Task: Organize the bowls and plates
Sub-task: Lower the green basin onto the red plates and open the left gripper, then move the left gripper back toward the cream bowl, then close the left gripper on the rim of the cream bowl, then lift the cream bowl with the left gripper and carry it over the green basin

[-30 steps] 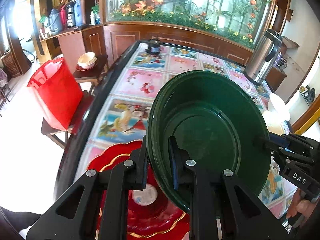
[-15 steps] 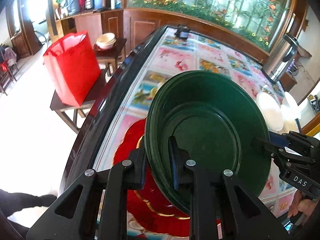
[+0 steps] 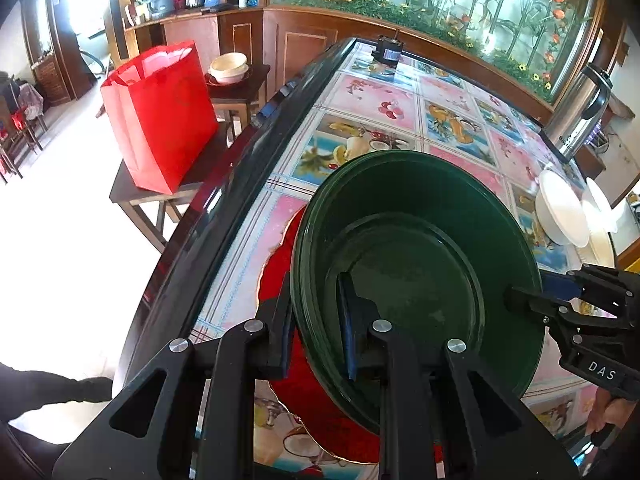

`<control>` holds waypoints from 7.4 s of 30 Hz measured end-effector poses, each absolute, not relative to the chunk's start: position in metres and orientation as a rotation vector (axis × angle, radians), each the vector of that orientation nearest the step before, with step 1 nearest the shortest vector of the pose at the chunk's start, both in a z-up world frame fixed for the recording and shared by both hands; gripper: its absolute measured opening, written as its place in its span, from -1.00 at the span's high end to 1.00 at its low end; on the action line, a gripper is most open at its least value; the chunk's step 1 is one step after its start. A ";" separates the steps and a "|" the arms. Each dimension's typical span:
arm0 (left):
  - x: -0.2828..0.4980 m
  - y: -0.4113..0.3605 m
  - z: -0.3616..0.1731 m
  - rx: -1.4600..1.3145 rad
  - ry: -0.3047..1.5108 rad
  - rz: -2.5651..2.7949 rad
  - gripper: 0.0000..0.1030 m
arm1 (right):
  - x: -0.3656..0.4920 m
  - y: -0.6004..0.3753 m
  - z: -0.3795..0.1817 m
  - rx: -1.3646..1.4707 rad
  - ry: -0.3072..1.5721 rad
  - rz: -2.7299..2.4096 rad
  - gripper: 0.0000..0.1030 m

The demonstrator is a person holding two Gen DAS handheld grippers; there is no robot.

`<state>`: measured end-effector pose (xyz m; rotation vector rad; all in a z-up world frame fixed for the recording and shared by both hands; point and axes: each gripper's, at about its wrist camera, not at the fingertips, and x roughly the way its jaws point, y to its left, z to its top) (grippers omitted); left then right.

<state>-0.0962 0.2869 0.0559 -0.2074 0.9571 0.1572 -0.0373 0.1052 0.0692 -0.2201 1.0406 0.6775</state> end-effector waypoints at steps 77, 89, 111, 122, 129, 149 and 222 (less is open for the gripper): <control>0.010 0.051 0.086 -0.081 0.873 -0.163 -0.38 | -0.016 -0.158 0.096 0.201 0.945 0.342 -0.39; 0.033 0.036 0.074 -0.088 0.918 -0.146 -0.38 | -0.012 -0.194 0.102 0.248 0.919 0.290 -0.40; 0.091 -0.061 0.090 -0.016 0.965 -0.266 -0.38 | -0.004 -0.263 0.087 0.313 0.938 0.173 -0.43; 0.143 -0.114 0.077 0.058 1.069 -0.405 -0.38 | 0.010 -0.262 0.075 0.306 0.958 0.164 -0.43; 0.152 -0.125 0.064 0.114 1.108 -0.435 -0.38 | 0.010 -0.260 0.076 0.313 0.946 0.165 -0.43; 0.160 -0.132 0.051 0.155 1.150 -0.492 -0.36 | 0.016 -0.252 0.070 0.322 0.940 0.164 -0.11; -0.003 0.052 0.100 -0.028 1.003 -0.271 0.63 | -0.044 -0.150 0.116 0.244 0.842 0.386 0.67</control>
